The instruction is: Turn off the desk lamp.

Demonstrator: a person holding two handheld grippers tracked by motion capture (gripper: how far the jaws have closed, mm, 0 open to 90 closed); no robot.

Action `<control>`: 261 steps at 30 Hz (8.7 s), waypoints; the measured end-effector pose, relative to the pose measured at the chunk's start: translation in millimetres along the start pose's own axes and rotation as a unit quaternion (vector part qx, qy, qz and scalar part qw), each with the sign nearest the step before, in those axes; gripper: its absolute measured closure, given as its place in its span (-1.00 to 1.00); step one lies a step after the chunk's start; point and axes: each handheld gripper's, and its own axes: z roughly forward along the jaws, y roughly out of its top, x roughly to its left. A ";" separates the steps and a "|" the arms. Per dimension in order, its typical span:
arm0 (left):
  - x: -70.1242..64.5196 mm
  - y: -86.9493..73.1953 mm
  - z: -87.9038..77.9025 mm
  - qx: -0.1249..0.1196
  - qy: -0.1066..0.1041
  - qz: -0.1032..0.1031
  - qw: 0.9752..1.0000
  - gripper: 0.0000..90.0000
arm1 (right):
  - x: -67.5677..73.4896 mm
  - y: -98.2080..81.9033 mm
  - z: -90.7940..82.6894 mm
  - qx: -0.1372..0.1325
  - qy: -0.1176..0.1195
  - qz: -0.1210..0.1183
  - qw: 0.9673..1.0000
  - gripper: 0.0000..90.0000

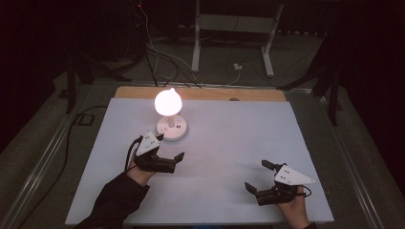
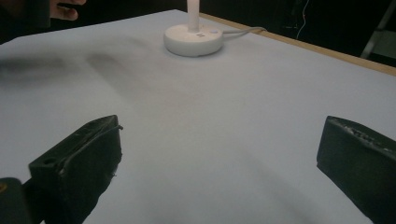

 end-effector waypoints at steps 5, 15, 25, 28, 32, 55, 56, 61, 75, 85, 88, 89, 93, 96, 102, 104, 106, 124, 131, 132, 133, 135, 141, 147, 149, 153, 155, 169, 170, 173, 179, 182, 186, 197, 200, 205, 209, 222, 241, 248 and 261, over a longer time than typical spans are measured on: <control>4.5 0.8 7.5 -0.005 0.011 -0.015 1.000 -0.98 | -0.2 0.0 -0.3 0.000 0.000 0.000 1.000 -1.00; 7.6 1.7 23.4 0.000 0.052 -0.015 0.999 -0.98 | -0.1 0.1 -1.1 -0.002 0.000 0.002 1.000 -1.00; 12.5 1.0 39.3 0.017 0.109 -0.040 0.993 -0.79 | -0.8 -0.1 -1.4 -0.003 0.002 0.003 1.000 -1.00; 13.0 0.5 44.0 0.018 0.114 -0.038 0.993 -0.69 | -0.9 0.1 -1.5 -0.004 0.001 0.002 1.000 -1.00; 12.9 -1.3 51.2 0.029 0.130 -0.033 0.991 -0.60 | -1.1 0.0 -2.1 -0.005 0.001 0.003 1.000 -1.00; 27.6 -6.9 78.6 0.046 0.164 -0.026 0.985 0.83 | -1.8 -0.7 -1.8 -0.004 0.004 0.007 1.000 -1.00; 28.5 -7.6 79.9 0.046 0.163 -0.026 0.985 0.84 | -1.6 -0.7 -1.7 -0.004 0.004 0.006 1.000 -1.00; 31.6 -10.4 83.5 0.055 0.158 -0.019 0.986 0.94 | -2.0 -0.8 -1.8 -0.003 0.004 0.007 1.000 -1.00; 42.8 -19.2 94.0 0.076 0.153 -0.004 0.985 1.00 | -2.2 -0.7 -2.1 -0.003 0.006 0.007 1.000 -1.00; 45.0 -23.1 97.5 0.079 0.146 -0.007 0.986 1.00 | -2.3 -0.9 -1.9 -0.002 0.008 0.008 1.000 -1.00; 44.9 -23.2 97.5 0.079 0.145 -0.007 0.986 1.00 | -2.1 -1.0 -1.7 -0.001 0.008 0.008 1.000 -1.00; 44.9 -23.2 97.5 0.079 0.144 -0.006 0.986 1.00 | -1.9 -0.9 -1.7 -0.001 0.008 0.007 1.000 -1.00; 44.9 -23.3 97.7 0.079 0.140 -0.005 0.987 1.00 | -2.0 -1.0 -1.3 -0.001 0.008 0.008 1.000 -1.00; 44.0 -24.4 98.5 0.080 0.143 0.010 0.986 1.00 | -1.8 -1.0 -1.4 -0.001 0.008 0.008 1.000 -1.00; 45.5 -23.4 97.9 0.081 0.139 -0.001 0.987 1.00 | -1.2 -1.1 -0.8 0.002 0.008 0.007 1.000 -1.00; 45.8 -22.5 95.8 0.074 0.132 -0.004 0.988 1.00 | -1.4 -1.1 -1.0 0.001 0.008 0.007 1.000 -1.00; 46.1 -18.6 93.1 0.069 0.134 -0.004 0.989 1.00 | -1.8 -0.9 -1.4 -0.001 0.007 0.008 1.000 -1.00; 46.9 -13.0 88.9 0.061 0.125 -0.013 0.990 1.00 | -1.5 -0.8 -1.5 -0.001 0.008 0.006 1.000 -1.00; 48.8 -16.0 90.3 0.067 0.126 -0.016 0.990 1.00 | -1.7 -1.0 -1.4 0.000 0.008 0.007 1.000 -1.00; 49.4 -16.5 90.5 0.068 0.125 -0.015 0.990 1.00 | -1.7 -1.1 -1.3 0.000 0.009 0.007 1.000 -1.00; 49.4 -17.1 90.9 0.070 0.126 -0.015 0.989 1.00 | -1.7 -1.1 -1.2 0.000 0.009 0.007 1.000 -1.00; 50.2 -18.5 91.4 0.072 0.126 -0.017 0.989 1.00 | -1.7 -1.1 -1.0 0.000 0.009 0.007 1.000 -1.00; 50.7 -20.6 92.8 0.076 0.124 -0.017 0.989 1.00 | -1.8 -1.1 -0.9 0.000 0.009 0.008 1.000 -1.00; 49.5 -22.8 95.4 0.081 0.122 -0.013 0.989 1.00 | -1.7 -1.2 -0.6 0.002 0.010 0.008 1.000 -1.00; 49.8 -22.7 95.3 0.081 0.122 -0.014 0.989 1.00 | -1.8 -1.2 -0.6 0.001 0.010 0.008 1.000 -1.00; 50.2 -23.0 95.3 0.081 0.120 -0.016 0.989 1.00 | -1.7 -1.4 -0.3 0.003 0.010 0.009 1.000 -1.00; 50.1 -23.6 95.5 0.079 0.120 -0.012 0.990 1.00 | -1.5 -1.3 -0.1 0.003 0.010 0.008 1.000 -1.00; 50.6 -23.0 94.6 0.073 0.112 -0.011 0.991 1.00 | -1.6 -0.9 -1.2 0.002 0.009 0.006 1.000 -1.00; 50.8 -21.3 93.5 0.070 0.111 -0.012 0.991 1.00 | -1.9 -1.0 -1.3 0.001 0.009 0.006 1.000 -1.00; 50.4 -15.5 89.6 0.063 0.111 -0.012 0.992 1.00 | -2.3 -1.1 -1.2 0.001 0.009 0.007 1.000 -1.00; 48.2 -6.8 83.6 0.051 0.110 -0.009 0.993 1.00 | -1.6 -0.9 -1.2 0.002 0.009 0.006 1.000 -1.00; 49.4 -4.3 80.9 0.046 0.110 -0.012 0.993 1.00 | -1.8 -1.0 -0.9 0.002 0.009 0.006 1.000 -1.00; 49.9 -3.9 80.0 0.045 0.110 -0.012 0.993 1.00 | -1.8 -1.1 -0.8 0.002 0.010 0.007 1.000 -1.00; 49.6 -7.6 82.7 0.049 0.110 -0.012 0.993 1.00 | -1.9 -1.1 -0.8 0.003 0.011 0.007 1.000 -1.00; 50.6 -10.4 84.3 0.052 0.110 -0.014 0.992 1.00 | -1.8 -1.1 -0.7 0.003 0.010 0.007 1.000 -1.00; 52.4 -15.0 86.9 0.059 0.111 -0.016 0.992 1.00 | -2.0 -1.3 -0.7 0.004 0.011 0.008 1.000 -1.00; 53.0 -17.0 88.6 0.062 0.111 -0.015 0.992 1.00 | -2.2 -1.4 -0.5 0.005 0.011 0.008 1.000 -1.00; 52.9 -23.1 93.7 0.072 0.108 -0.016 0.991 1.00 | -2.1 -1.5 0.1 0.007 0.013 0.009 1.000 -1.00; 51.4 -26.7 95.1 0.070 0.113 -0.005 0.991 1.00 | -2.2 -1.2 -0.7 0.005 0.010 0.008 1.000 -1.00; 50.5 -23.1 93.7 0.075 0.112 -0.008 0.991 1.00 | -2.2 -1.0 -1.2 0.004 0.010 0.006 1.000 -1.00; 47.1 -3.2 73.9 0.066 0.066 -0.032 0.995 0.76 | -2.6 -0.9 -1.8 0.003 0.009 0.007 1.000 -1.00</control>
